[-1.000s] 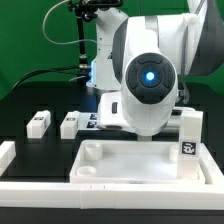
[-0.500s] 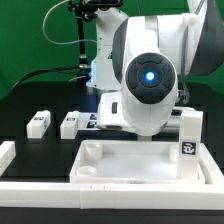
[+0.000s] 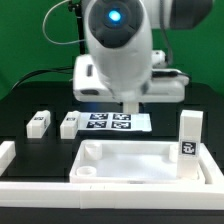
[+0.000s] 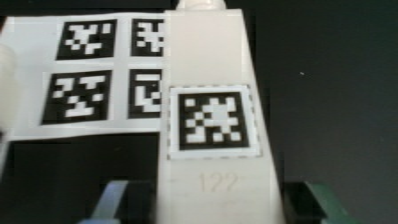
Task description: Assemble desk
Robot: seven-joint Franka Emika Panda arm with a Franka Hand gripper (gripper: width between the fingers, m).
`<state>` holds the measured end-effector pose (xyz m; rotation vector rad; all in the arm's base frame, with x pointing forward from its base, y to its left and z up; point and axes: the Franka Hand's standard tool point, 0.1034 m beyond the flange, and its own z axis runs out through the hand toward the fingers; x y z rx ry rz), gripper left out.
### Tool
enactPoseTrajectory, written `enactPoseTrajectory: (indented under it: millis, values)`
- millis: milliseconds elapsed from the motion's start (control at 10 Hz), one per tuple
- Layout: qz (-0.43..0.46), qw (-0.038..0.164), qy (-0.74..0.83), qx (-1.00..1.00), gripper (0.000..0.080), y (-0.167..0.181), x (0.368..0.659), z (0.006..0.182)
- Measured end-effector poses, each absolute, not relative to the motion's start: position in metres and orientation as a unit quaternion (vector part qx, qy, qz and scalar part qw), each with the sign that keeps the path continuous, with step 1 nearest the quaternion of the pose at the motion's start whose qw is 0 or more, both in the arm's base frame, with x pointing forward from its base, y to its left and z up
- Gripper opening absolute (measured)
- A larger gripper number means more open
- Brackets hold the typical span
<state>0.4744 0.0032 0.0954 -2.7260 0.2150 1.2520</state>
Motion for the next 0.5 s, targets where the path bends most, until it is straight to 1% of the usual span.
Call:
enactPoseTrajectory:
  millis: [100,200,300,500]
  values:
    - [0.391,0.069,0.082,-0.914,0.0288,-0.007,0.484,0.096]
    - [0.343,0.065,0.082,-0.934,0.0288,-0.005,0.491,0.093]
    - [0.32,0.064,0.081,-0.942,0.0288,-0.002,0.487,0.094]
    - [0.241,0.057,0.084,-0.965,0.0288,-0.003,0.496,0.093]
